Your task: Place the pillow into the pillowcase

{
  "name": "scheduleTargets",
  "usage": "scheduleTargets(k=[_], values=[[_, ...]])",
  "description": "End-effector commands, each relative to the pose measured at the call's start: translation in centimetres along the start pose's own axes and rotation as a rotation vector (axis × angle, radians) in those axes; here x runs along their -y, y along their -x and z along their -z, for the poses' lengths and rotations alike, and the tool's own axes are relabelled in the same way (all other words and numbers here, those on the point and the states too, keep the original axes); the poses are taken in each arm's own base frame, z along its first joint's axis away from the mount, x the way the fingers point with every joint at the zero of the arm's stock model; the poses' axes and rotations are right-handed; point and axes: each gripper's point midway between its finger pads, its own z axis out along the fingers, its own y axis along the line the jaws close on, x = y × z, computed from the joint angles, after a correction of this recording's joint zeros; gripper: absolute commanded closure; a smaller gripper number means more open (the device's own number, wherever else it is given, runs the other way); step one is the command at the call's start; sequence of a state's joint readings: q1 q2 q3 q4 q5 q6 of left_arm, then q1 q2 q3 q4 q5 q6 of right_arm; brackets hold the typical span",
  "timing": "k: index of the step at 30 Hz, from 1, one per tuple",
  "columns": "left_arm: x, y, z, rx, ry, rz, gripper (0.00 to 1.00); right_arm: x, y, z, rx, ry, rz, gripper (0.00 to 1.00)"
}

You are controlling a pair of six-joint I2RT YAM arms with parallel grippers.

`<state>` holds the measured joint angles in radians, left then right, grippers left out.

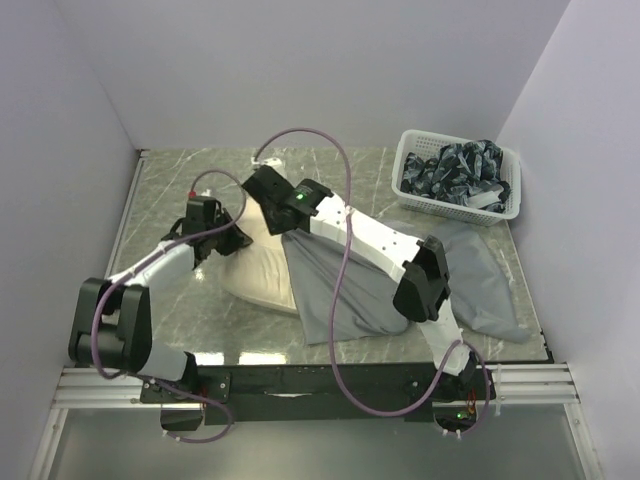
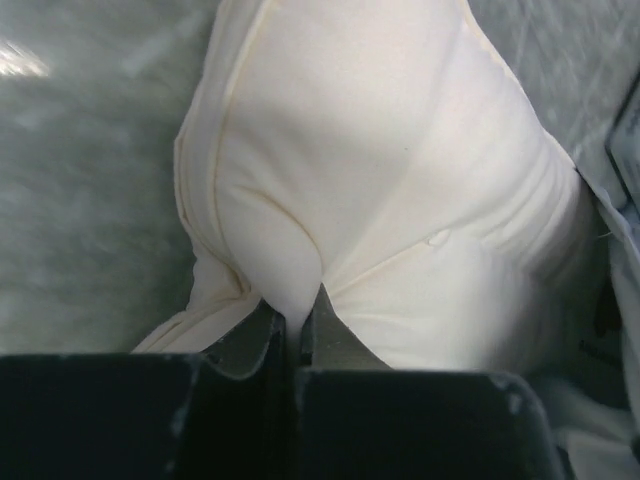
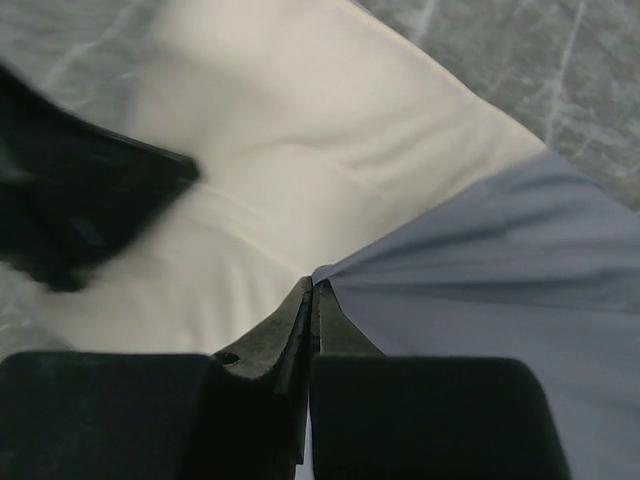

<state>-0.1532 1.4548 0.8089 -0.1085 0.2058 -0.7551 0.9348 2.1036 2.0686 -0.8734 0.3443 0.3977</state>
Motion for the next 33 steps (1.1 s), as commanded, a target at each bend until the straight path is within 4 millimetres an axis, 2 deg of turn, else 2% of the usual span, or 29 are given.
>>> scheduleTargets(k=[1,2,3,5,7,8,9,11,14,15,16,17,18,19,20,21,22,23,24,25,27,28,29,30,31,32,33], values=[[6.5,-3.2,2.9,-0.064,-0.215,-0.017,0.99,-6.7,3.1,5.5,0.091,0.186,0.033,1.0],[7.1,-3.2,3.4,-0.057,-0.233,-0.003,0.99,-7.4,3.6,6.3,0.108,0.2,0.031,1.0],[8.1,-2.7,4.5,-0.034,-0.268,-0.006,0.99,-7.3,3.7,6.5,0.116,0.197,0.027,1.0],[8.6,-2.2,6.0,-0.015,-0.275,0.003,0.99,-6.8,4.2,7.1,0.136,0.199,0.019,1.0],[9.7,0.3,8.3,0.09,-0.268,0.001,0.99,-5.9,4.8,7.9,0.152,0.186,0.006,1.0],[9.5,0.6,9.0,0.099,-0.246,0.022,0.99,-5.5,5.7,9.1,0.175,0.195,-0.005,1.0],[9.7,2.0,10.4,0.157,-0.243,0.044,0.99,-5.4,6.1,9.9,0.189,0.206,-0.012,1.0],[10.6,3.8,12.7,0.215,-0.263,0.094,0.99,-5.0,7.8,12.6,0.243,0.238,-0.032,1.0],[12.6,8.5,19.6,0.435,-0.329,0.111,0.99,-4.2,9.9,16.8,0.328,0.286,-0.068,1.0],[12.2,9.8,21.1,0.476,-0.305,0.119,0.99,-4.0,10.4,18.0,0.349,0.305,-0.078,1.0],[14.3,11.8,24.7,0.551,-0.355,0.1,0.99,-4.2,10.7,19.3,0.365,0.347,-0.08,1.0],[15.0,12.8,26.2,0.586,-0.353,0.068,0.99,-4.1,11.9,21.7,0.419,0.401,-0.101,1.0],[16.8,14.0,29.5,0.636,-0.387,0.047,0.99,-4.4,12.4,23.2,0.445,0.45,-0.107,1.0],[17.6,14.5,30.9,0.657,-0.401,0.017,0.99,-4.9,13.0,25.7,0.475,0.537,-0.11,1.0],[18.2,15.1,31.5,0.668,-0.402,0.005,0.99,-5.3,14.1,27.4,0.526,0.591,-0.128,1.0],[19.5,15.8,34.3,0.713,-0.438,-0.012,0.99,-5.4,14.7,28.8,0.552,0.63,-0.145,1.0],[20.0,16.1,35.1,0.73,-0.446,-0.045,0.99,-5.5,15.0,30.8,0.58,0.687,-0.144,1.0],[20.8,15.9,35.1,0.705,-0.468,-0.078,0.99,-5.5,16.1,32.4,0.634,0.725,-0.164,1.0],[21.6,16.0,36.2,0.707,-0.486,-0.104,0.99,-5.3,16.4,33.5,0.658,0.75,-0.177,1.0],[22.0,15.8,35.9,0.684,-0.493,-0.145,0.99,-4.8,16.9,35.4,0.709,0.783,-0.191,1.0],[23.1,14.2,32.8,0.544,-0.533,-0.205,0.99,-3.8,17.2,36.4,0.755,0.775,-0.213,1.0],[23.0,13.6,30.5,0.486,-0.511,-0.221,0.99,-2.6,16.9,36.1,0.772,0.755,-0.229,1.0],[23.9,11.9,29.2,0.444,-0.518,-0.25,0.99,-2.0,16.6,35.3,0.77,0.741,-0.24,1.0],[23.5,10.3,26.7,0.393,-0.488,-0.266,0.99,-0.7,16.1,35.8,0.768,0.757,-0.285,1.0],[23.9,9.2,24.8,0.359,-0.48,-0.278,0.99,0.0,14.7,31.0,0.702,0.718,-0.305,1.0],[23.8,6.5,22.3,0.292,-0.46,-0.294,0.99,0.0,13.3,29.4,0.653,0.753,-0.311,1.0],[23.6,5.0,20.6,0.256,-0.442,-0.296,0.99,0.8,12.0,29.0,0.627,0.775,-0.365,1.0]])
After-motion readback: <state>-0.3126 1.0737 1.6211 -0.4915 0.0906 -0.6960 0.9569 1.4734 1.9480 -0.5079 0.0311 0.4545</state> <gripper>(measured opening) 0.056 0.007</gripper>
